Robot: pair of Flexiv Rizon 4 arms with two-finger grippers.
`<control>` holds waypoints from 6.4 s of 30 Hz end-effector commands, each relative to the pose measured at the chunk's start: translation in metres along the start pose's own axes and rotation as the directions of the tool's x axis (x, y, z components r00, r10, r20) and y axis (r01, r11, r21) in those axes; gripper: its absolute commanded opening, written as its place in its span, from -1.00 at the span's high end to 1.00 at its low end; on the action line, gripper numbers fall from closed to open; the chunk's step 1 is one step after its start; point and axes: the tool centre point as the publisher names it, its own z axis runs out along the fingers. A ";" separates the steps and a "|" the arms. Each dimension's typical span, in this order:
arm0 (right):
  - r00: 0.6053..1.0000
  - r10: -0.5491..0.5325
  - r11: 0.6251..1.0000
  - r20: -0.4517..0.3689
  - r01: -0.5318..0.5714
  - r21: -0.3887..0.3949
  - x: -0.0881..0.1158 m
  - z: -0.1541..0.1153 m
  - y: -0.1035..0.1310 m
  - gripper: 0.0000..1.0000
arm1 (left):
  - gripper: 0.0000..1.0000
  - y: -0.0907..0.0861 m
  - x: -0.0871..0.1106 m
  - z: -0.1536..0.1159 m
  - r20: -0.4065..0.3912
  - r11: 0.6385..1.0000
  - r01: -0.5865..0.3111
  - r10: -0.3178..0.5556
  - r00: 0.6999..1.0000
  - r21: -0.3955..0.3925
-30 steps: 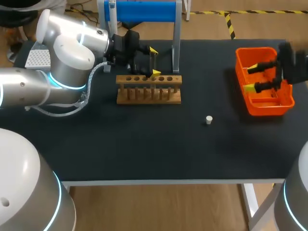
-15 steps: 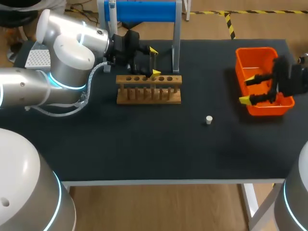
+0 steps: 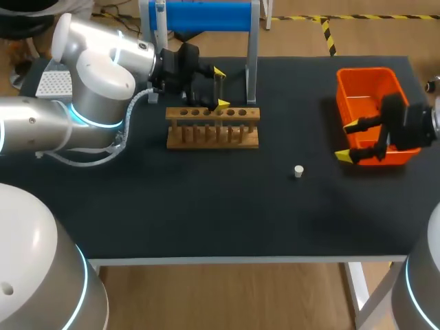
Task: Invert the test tube, pick up the pipette, mount the tip to pipette, aspirate from beaker and dispense into the tube, eject the tip, return the pipette, and cap with the stopper.
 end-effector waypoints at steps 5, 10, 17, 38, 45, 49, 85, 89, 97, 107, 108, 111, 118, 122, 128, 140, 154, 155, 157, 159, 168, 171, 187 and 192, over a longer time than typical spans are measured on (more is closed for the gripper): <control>1.000 -0.006 1.000 0.027 0.006 0.005 0.005 0.016 -0.009 -1.00 | -1.00 0.001 0.001 0.001 0.003 1.000 -0.002 0.002 1.000 0.004; 0.999 0.007 1.000 0.043 -0.008 0.021 0.004 0.031 -0.015 -1.00 | -1.00 0.001 0.001 0.001 0.003 1.000 -0.002 0.002 1.000 0.004; 0.999 0.017 0.999 0.046 -0.019 0.049 0.001 0.054 -0.026 -1.00 | -1.00 0.001 0.001 0.001 0.003 1.000 -0.002 0.002 1.000 0.004; 0.997 0.028 0.998 0.067 -0.031 0.052 -0.001 0.102 -0.037 -1.00 | -1.00 0.001 0.001 0.001 0.003 1.000 -0.002 0.002 1.000 0.004; 0.997 0.030 0.998 0.077 -0.033 0.043 0.003 0.109 -0.038 -1.00 | -1.00 0.001 0.001 0.001 0.003 1.000 -0.002 0.002 1.000 0.004; 0.996 0.004 0.999 0.094 -0.008 0.042 0.007 0.112 -0.039 -1.00 | -1.00 0.001 0.001 0.001 0.003 1.000 -0.002 0.002 1.000 0.004; 0.991 0.039 0.997 0.127 -0.046 0.055 0.005 0.134 -0.046 -0.29 | -1.00 0.001 0.001 0.001 0.003 1.000 -0.002 0.002 1.000 0.004; 0.990 0.038 0.997 0.139 -0.046 0.055 0.005 0.135 -0.046 -0.16 | -1.00 0.001 0.001 0.001 0.003 1.000 -0.002 0.002 1.000 0.004; 0.987 0.048 0.997 0.154 -0.057 0.057 0.005 0.135 -0.047 0.01 | -1.00 0.001 0.001 0.001 0.003 1.000 -0.002 0.002 1.000 0.004; 0.986 0.047 0.996 0.160 -0.058 0.063 0.006 0.136 -0.049 0.04 | -1.00 0.001 0.001 0.001 0.003 1.000 -0.002 0.002 1.000 0.004; 0.986 0.048 0.996 0.162 -0.059 0.063 0.006 0.136 -0.049 0.04 | -1.00 0.001 0.001 0.001 0.003 1.000 -0.002 0.002 1.000 0.004; 0.985 0.051 0.996 0.164 -0.062 0.064 0.006 0.136 -0.049 0.05 | -1.00 0.001 0.001 0.001 0.003 1.000 -0.002 0.002 1.000 0.004; 0.984 0.053 0.996 0.170 -0.064 0.063 0.006 0.136 -0.049 0.11 | -1.00 0.001 0.001 0.001 0.003 1.000 -0.002 0.002 1.000 0.004; 0.983 0.056 0.996 0.174 -0.068 0.062 0.006 0.135 -0.049 0.13 | -1.00 0.001 0.001 0.001 0.003 1.000 -0.002 0.002 1.000 0.004; 0.982 0.060 0.995 0.177 -0.072 0.063 0.006 0.135 -0.050 0.15 | -1.00 0.001 0.001 0.001 0.003 1.000 -0.002 0.002 1.000 0.004; 0.981 0.068 0.995 0.183 -0.081 0.065 0.007 0.134 -0.051 0.23 | -1.00 0.001 0.001 0.001 0.003 1.000 -0.002 0.002 1.000 0.004; 0.980 0.070 0.994 0.186 -0.085 0.070 0.007 0.135 -0.052 0.53 | -1.00 0.001 0.001 0.001 0.003 1.000 -0.002 0.002 1.000 0.004; 0.980 0.071 0.994 0.187 -0.085 0.070 0.007 0.135 -0.052 0.65 | -1.00 0.001 0.001 0.001 0.003 1.000 -0.002 0.002 1.000 0.004; 0.980 0.072 0.994 0.188 -0.087 0.070 0.007 0.135 -0.052 1.00 | -1.00 0.001 0.001 0.001 0.003 1.000 -0.002 0.002 1.000 0.004; 0.979 0.073 0.994 0.188 -0.088 0.070 0.007 0.135 -0.052 1.00 | -1.00 0.001 0.001 0.001 0.003 1.000 -0.002 0.002 1.000 0.004; 0.980 0.067 0.995 0.186 -0.080 0.060 0.007 0.128 -0.044 1.00 | -1.00 0.001 0.001 0.001 0.003 1.000 -0.002 0.002 1.000 0.004; 0.987 0.054 0.997 0.152 -0.061 0.044 0.011 0.116 -0.029 1.00 | -1.00 0.001 0.001 0.001 0.003 1.000 -0.002 0.002 1.000 0.004; 0.999 -0.036 0.999 -0.013 0.036 0.020 0.027 0.038 0.085 1.00 | -1.00 0.001 0.001 0.001 0.003 1.000 -0.002 0.002 1.000 0.004; 0.999 -0.045 0.999 -0.022 0.045 0.019 0.030 0.032 0.093 1.00 | -1.00 0.001 0.001 0.001 0.003 1.000 -0.002 0.002 1.000 0.004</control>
